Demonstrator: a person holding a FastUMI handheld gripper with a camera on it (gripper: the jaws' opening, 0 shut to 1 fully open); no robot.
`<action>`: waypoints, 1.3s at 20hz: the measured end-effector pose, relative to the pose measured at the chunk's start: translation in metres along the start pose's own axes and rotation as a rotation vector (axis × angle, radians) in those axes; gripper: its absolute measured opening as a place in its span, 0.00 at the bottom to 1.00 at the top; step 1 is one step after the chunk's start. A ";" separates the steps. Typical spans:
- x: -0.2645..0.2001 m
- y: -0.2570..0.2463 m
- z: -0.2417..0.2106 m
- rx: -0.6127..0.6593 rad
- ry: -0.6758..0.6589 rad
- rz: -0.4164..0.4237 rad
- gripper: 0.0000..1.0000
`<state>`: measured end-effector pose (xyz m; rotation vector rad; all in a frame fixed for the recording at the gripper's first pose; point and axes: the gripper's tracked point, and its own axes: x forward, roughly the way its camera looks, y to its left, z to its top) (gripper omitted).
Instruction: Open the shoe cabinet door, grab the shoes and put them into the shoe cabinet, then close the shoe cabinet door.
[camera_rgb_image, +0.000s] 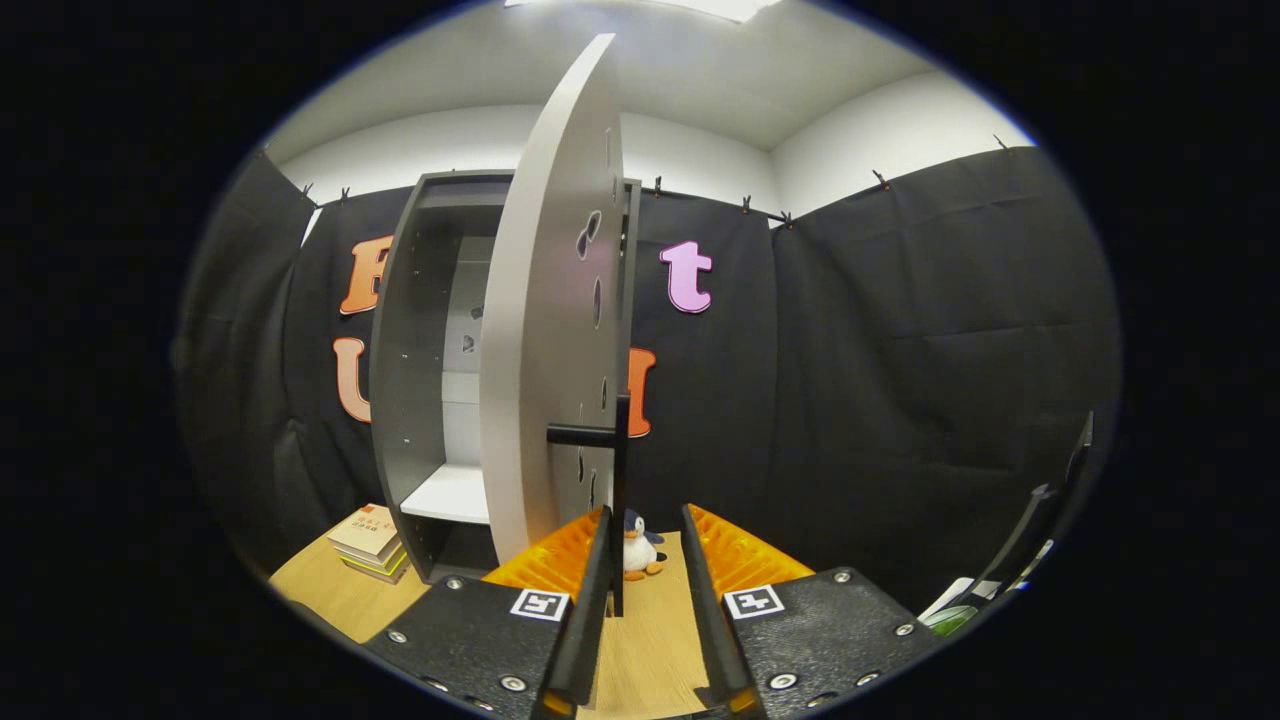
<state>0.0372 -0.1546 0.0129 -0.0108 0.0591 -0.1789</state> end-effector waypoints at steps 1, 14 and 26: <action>0.001 -0.002 0.000 0.003 0.000 0.001 0.44; 0.006 -0.028 -0.002 0.042 -0.008 0.009 0.71; -0.002 -0.054 -0.002 0.073 -0.002 -0.005 0.78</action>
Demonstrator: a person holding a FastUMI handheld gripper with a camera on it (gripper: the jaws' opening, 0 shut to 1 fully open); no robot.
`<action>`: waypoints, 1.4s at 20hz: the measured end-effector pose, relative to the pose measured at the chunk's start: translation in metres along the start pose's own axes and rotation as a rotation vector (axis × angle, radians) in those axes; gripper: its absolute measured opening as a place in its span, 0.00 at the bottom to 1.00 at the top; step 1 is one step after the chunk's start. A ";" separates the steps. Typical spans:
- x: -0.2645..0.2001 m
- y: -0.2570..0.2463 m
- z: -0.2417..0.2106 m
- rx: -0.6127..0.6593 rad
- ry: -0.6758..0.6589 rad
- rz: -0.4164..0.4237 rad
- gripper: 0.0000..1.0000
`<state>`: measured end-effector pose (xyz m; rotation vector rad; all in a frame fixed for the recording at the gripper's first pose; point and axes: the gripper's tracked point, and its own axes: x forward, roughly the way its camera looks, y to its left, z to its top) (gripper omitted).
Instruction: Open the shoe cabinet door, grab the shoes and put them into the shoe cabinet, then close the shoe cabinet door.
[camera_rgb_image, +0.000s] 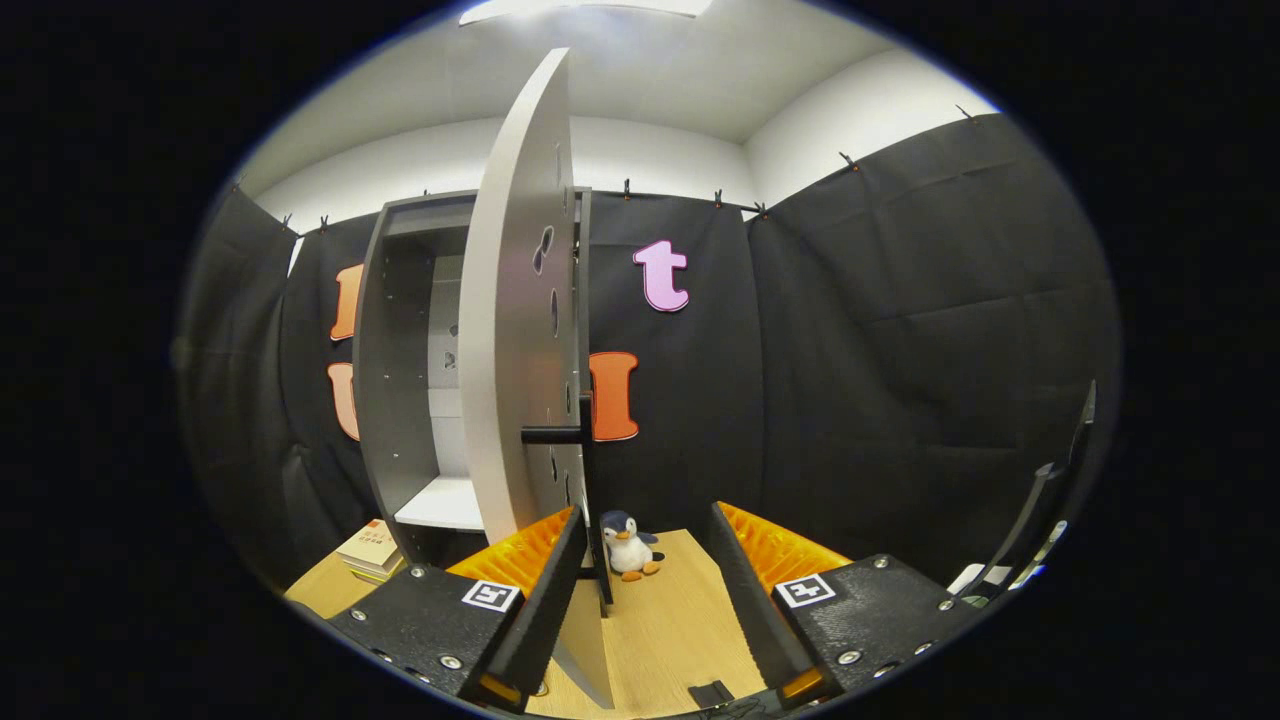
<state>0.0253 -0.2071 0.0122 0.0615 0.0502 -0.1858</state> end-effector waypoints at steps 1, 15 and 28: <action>-0.002 -0.003 0.001 -0.002 -0.001 -0.005 0.78; -0.041 -0.005 0.010 -0.042 -0.025 -0.030 0.79; -0.053 0.107 0.004 -0.069 -0.007 0.121 0.79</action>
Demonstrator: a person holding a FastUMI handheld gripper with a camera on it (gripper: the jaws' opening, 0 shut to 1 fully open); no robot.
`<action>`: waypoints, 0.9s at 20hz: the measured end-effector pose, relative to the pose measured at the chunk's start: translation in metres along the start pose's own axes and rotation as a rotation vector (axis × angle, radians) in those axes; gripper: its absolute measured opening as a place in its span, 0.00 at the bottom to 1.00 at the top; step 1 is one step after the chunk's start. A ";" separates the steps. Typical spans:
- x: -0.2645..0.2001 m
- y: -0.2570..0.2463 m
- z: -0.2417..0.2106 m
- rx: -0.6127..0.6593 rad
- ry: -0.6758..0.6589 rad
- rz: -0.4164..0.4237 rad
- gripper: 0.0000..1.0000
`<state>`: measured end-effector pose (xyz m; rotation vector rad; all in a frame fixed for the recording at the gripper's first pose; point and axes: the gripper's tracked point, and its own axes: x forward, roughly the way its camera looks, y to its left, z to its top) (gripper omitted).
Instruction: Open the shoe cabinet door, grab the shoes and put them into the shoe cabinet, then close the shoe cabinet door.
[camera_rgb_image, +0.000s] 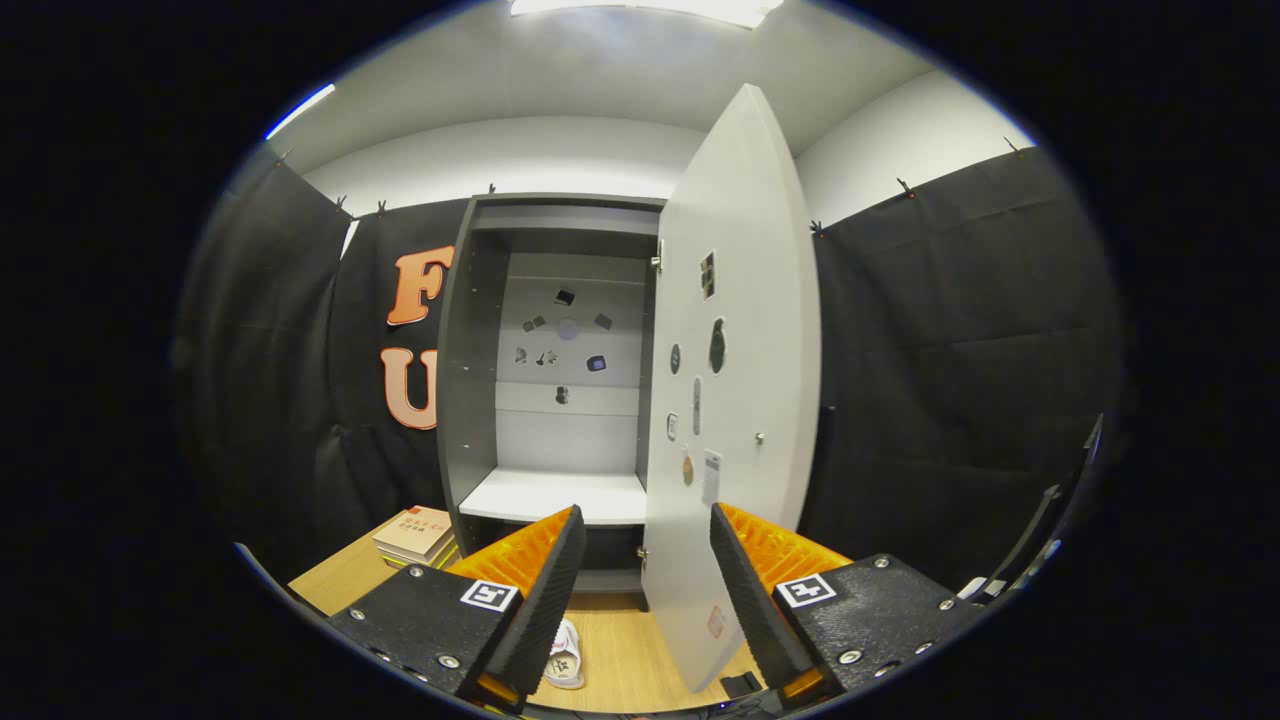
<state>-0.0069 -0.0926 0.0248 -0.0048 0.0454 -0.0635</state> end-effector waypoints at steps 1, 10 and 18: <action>-0.001 0.011 -0.004 0.003 0.004 0.014 0.79; 0.016 0.113 -0.095 0.003 0.147 0.145 0.83; 0.039 0.163 -0.245 0.018 0.415 0.209 0.86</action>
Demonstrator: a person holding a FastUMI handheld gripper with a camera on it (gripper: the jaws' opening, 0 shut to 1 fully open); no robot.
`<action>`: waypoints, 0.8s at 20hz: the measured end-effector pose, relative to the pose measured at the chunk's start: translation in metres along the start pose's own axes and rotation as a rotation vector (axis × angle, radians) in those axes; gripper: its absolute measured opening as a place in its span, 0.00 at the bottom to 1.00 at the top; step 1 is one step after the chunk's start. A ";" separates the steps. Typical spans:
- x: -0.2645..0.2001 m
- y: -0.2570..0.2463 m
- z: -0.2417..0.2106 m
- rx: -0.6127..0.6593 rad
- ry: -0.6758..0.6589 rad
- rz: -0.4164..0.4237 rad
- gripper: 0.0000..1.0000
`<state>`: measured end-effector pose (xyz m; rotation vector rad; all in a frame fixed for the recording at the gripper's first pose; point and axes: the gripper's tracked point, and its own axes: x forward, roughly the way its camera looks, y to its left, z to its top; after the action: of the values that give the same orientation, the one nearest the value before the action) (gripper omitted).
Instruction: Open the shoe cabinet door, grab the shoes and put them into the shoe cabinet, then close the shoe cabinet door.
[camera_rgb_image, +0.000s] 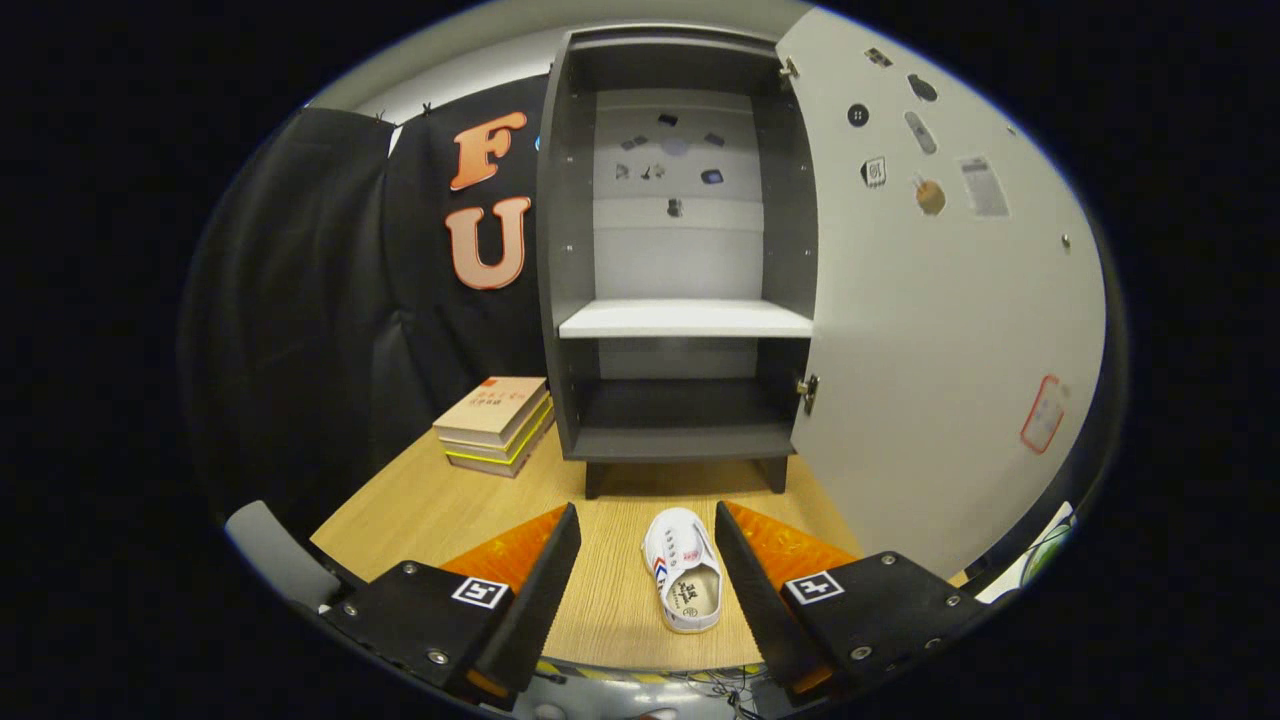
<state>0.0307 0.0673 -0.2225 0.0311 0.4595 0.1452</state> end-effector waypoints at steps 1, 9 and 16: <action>0.013 0.003 -0.014 0.002 0.032 0.008 0.86; 0.088 0.004 -0.121 0.021 0.253 0.039 0.86; 0.126 -0.008 -0.171 0.024 0.363 0.050 0.86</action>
<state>0.0677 0.0778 -0.4321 0.0406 0.8229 0.1958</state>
